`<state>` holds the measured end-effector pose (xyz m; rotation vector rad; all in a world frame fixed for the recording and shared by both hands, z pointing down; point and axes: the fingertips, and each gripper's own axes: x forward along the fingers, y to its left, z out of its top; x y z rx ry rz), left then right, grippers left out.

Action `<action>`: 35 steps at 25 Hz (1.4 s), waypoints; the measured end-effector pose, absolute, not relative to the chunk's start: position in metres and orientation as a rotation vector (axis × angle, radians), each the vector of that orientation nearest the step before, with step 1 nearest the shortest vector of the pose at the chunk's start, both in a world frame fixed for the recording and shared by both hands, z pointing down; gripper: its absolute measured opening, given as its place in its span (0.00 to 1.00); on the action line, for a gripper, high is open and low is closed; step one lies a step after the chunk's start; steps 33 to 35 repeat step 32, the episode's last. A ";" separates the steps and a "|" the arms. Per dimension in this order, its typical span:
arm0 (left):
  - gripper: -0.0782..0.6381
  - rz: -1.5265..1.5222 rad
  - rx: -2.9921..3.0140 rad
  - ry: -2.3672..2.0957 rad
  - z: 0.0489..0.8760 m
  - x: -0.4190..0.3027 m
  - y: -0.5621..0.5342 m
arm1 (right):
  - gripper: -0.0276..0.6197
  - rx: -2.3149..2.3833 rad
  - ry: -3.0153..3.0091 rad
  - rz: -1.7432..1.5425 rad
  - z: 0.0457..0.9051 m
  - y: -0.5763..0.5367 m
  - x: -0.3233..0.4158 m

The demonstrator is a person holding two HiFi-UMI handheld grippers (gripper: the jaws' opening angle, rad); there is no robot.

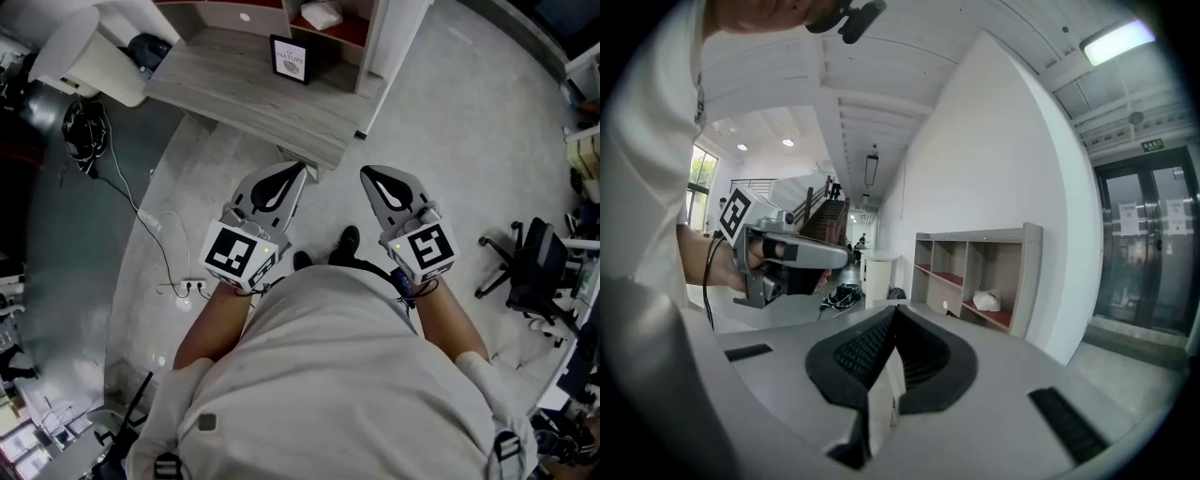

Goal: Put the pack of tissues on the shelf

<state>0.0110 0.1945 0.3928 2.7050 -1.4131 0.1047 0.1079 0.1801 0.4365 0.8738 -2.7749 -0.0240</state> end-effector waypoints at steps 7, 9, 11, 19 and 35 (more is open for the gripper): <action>0.13 0.090 2.730 -1.387 0.389 -0.017 0.240 | 0.07 0.876 -2.775 -0.055 0.434 0.234 0.084; 0.13 0.086 2.739 -1.384 0.388 -0.024 0.249 | 0.07 0.871 -2.782 -0.067 0.433 0.246 0.079; 0.13 0.083 2.744 -1.383 0.388 -0.031 0.260 | 0.07 0.874 -2.784 -0.081 0.431 0.258 0.076; 0.13 0.068 2.737 -1.384 0.389 -0.047 0.285 | 0.07 0.897 -2.770 -0.085 0.428 0.284 0.071; 0.13 0.043 2.739 -1.360 0.388 -0.045 0.279 | 0.07 0.899 -2.752 -0.091 0.429 0.279 0.071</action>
